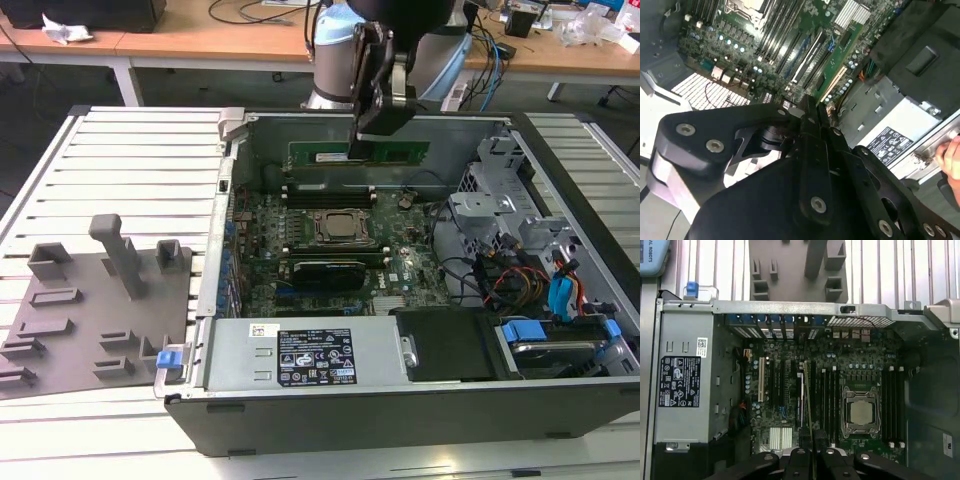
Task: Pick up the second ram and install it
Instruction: 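Pick up the second ram and move it above second insertion slot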
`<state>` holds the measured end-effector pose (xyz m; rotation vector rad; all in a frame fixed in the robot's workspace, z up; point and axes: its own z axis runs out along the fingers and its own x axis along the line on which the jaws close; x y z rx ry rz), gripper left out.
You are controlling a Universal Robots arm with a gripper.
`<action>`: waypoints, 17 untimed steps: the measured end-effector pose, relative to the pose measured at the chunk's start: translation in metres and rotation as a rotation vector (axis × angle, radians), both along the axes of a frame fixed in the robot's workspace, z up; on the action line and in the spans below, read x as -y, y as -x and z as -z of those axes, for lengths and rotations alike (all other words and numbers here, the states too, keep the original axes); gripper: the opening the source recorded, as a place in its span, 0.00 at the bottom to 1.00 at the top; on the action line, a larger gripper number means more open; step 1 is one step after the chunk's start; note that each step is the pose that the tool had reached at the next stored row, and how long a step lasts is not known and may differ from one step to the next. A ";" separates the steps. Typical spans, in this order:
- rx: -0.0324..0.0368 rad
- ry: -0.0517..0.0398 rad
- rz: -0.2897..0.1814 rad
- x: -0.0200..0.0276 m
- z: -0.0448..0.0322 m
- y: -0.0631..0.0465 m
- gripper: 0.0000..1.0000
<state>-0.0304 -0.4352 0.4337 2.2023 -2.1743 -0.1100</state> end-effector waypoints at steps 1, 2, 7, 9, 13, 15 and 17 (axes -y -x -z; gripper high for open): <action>-0.0002 -0.0003 0.005 -0.0001 0.0003 0.000 0.14; -0.0004 -0.0007 0.014 -0.0001 0.0005 0.000 0.14; -0.0026 -0.0562 0.063 -0.0002 0.0044 -0.001 0.14; -0.0051 -0.0563 0.065 -0.0017 0.0073 -0.004 0.14; -0.0087 -0.0560 0.065 -0.0125 0.0110 -0.011 0.14; -0.0091 -0.0562 0.065 -0.0176 0.0119 -0.013 0.14; -0.0094 -0.0560 0.065 -0.0216 0.0126 -0.014 0.14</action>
